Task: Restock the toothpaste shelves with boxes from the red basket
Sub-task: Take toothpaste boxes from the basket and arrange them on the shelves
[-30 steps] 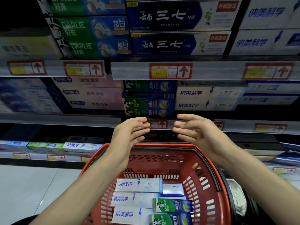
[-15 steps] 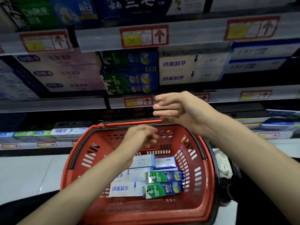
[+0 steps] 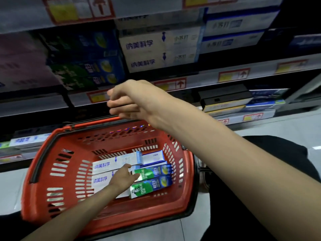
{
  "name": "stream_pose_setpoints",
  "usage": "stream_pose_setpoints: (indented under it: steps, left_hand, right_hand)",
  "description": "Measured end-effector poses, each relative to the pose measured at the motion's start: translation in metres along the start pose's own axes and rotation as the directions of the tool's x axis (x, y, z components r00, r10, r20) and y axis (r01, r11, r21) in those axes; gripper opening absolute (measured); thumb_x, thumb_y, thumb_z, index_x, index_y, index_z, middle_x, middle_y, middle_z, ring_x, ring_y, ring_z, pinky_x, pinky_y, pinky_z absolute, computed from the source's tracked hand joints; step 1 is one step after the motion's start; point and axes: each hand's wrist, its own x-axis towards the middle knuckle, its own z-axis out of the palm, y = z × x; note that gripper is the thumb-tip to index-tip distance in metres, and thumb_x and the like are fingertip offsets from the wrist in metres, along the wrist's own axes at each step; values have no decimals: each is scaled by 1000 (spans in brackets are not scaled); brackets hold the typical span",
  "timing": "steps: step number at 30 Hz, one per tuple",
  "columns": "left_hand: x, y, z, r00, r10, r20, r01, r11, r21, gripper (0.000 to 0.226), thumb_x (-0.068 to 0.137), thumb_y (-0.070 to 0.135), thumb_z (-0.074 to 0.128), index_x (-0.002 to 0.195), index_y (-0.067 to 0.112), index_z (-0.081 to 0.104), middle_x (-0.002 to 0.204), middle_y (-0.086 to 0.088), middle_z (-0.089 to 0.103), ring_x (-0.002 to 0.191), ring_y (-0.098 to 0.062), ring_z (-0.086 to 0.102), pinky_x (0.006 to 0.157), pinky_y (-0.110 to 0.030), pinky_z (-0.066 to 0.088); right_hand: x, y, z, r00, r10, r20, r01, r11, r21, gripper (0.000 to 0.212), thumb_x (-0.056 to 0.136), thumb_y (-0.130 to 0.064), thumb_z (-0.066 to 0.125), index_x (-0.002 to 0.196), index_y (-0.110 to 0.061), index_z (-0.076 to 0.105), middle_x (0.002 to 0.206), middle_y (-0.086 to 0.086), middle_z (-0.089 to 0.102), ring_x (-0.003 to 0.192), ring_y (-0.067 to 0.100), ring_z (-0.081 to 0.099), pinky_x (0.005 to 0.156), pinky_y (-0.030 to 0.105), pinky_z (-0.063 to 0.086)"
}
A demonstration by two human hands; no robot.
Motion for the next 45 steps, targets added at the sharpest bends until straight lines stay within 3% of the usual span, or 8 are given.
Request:
stream_pose_setpoints:
  steps: [8, 11, 14, 21, 27, 31, 39, 45]
  left_hand:
    - [21, -11, 17, 994, -91, -64, 77, 980, -183, 49, 94, 22, 73, 135, -2, 59, 114, -18, 71, 96, -26, 66, 84, -31, 44]
    - [23, -13, 11, 991, -111, -75, 91, 968, -236, 20, 89, 17, 79, 97, -1, 73, 78, -11, 67, 66, -20, 57, 71, -30, 40]
    - [23, -9, -1, 995, -79, -58, 58, 953, -298, 30, 85, 15, 82, 63, 5, 64, 61, -10, 57, 60, -20, 52, 63, -28, 40]
    - [-15, 44, -61, 986, 23, -167, -79, 939, -335, 26, 71, 17, 90, 78, -1, 72, 71, -11, 74, 68, -22, 63, 65, -28, 46]
    - [-101, 88, -168, 902, 191, -386, -357, 833, -423, 15, 75, 7, 88, 85, 6, 77, 64, -4, 73, 58, -7, 63, 57, -18, 47]
    - [-153, 73, -215, 848, 235, -475, -498, 660, -562, 30, 74, 17, 86, 103, 12, 79, 99, -11, 80, 90, -17, 75, 91, -29, 55]
    - [-177, 50, -245, 790, 190, -583, -601, 423, -678, 35, 78, 22, 77, 111, 13, 76, 99, -3, 80, 92, -10, 76, 79, -19, 59]
    - [-176, 45, -249, 799, 142, -585, -591, 367, -718, 19, 88, 11, 74, 107, 13, 75, 99, -5, 80, 90, -13, 76, 77, -21, 61]
  right_hand:
    - [0, 2, -1, 1000, 7, 21, -7, 1000, -18, 30, 94, -9, 60, 121, 2, 67, 109, 22, 76, 79, 23, 66, 79, 32, 53]
    - [1, 0, -2, 1000, -11, 11, 12, 1000, -20, 29, 94, -9, 60, 120, 3, 67, 110, 22, 76, 79, 23, 67, 87, 36, 57]
    - [3, -1, 0, 1000, -17, 9, 17, 999, -37, 30, 94, -9, 60, 121, 2, 67, 109, 21, 76, 79, 23, 67, 86, 35, 57]
    - [2, -9, -2, 998, -37, -42, 33, 995, -89, 29, 95, -9, 60, 123, -1, 67, 89, 12, 71, 80, 24, 65, 75, 33, 51]
    - [5, -24, -14, 851, -473, -228, 399, 865, -304, 12, 85, -30, 72, 90, -19, 74, 88, 3, 77, 86, 20, 72, 85, 38, 57]
    - [6, -25, -21, 743, -606, -285, 510, 788, -344, 20, 81, -43, 71, 86, -24, 73, 84, -7, 74, 83, 9, 66, 84, 34, 53]
    - [7, -13, -4, 910, -360, -205, 347, 933, -99, 35, 93, -43, 70, 114, -15, 66, 113, 10, 77, 103, 30, 74, 88, 38, 60]
    - [5, 0, 6, 884, -414, -218, 421, 907, -16, 40, 91, -28, 76, 123, -8, 63, 112, 16, 76, 99, 29, 77, 83, 35, 62]
